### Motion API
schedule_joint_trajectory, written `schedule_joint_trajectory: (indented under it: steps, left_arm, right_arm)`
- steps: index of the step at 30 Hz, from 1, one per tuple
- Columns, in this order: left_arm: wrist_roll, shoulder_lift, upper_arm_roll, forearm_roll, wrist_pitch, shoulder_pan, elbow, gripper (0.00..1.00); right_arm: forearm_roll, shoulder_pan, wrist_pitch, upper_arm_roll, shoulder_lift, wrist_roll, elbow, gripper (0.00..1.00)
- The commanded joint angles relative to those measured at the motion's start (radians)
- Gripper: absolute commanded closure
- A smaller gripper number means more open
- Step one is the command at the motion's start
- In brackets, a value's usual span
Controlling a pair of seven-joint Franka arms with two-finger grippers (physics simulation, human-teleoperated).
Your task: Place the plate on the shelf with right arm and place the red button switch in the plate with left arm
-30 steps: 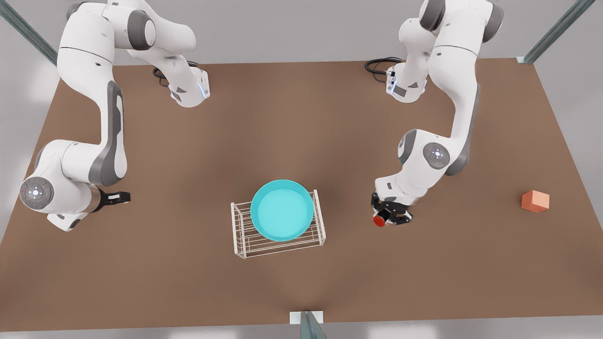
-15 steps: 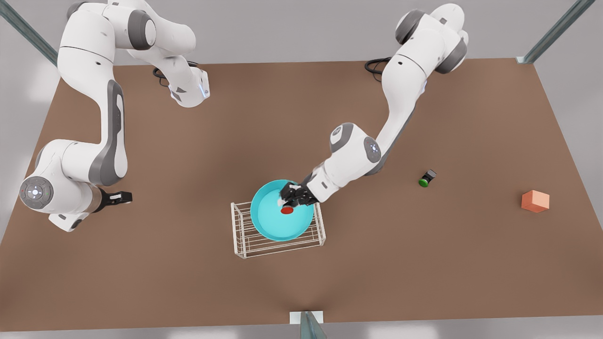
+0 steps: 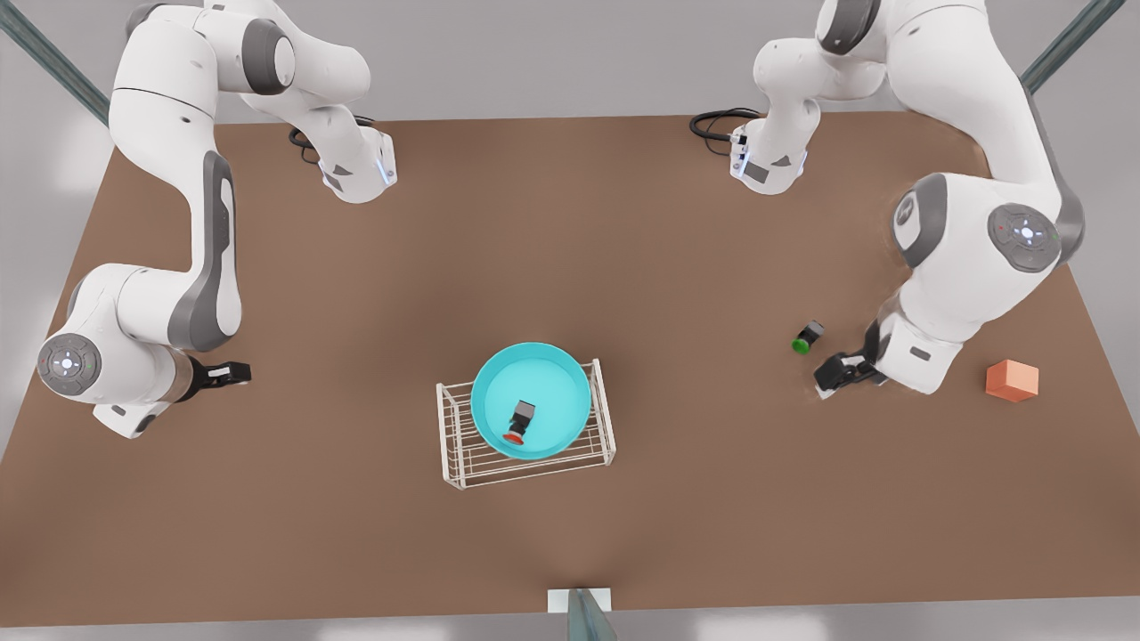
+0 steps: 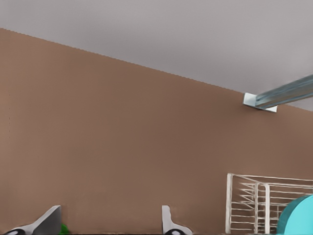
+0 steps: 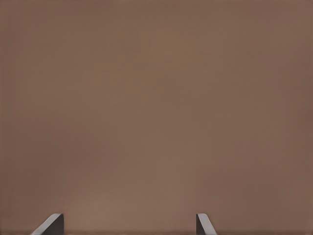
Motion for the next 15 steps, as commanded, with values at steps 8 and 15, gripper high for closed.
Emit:
schedule_joint_trajectory:
  steps: [8, 15]
  left_arm:
    - [0.399, -0.155, -0.026, -0.031, 0.082, 0.019, -0.315, 0.0]
    - [0.391, -0.07, -0.026, -0.012, 0.082, 0.018, -0.238, 0.0]
  right_arm:
    - [0.001, -0.001, 0.009, 0.0, 0.0, -0.004, 0.0, 0.0]
    - [0.001, -0.001, 0.01, 0.0, 0.002, -0.002, 0.0, 0.0]
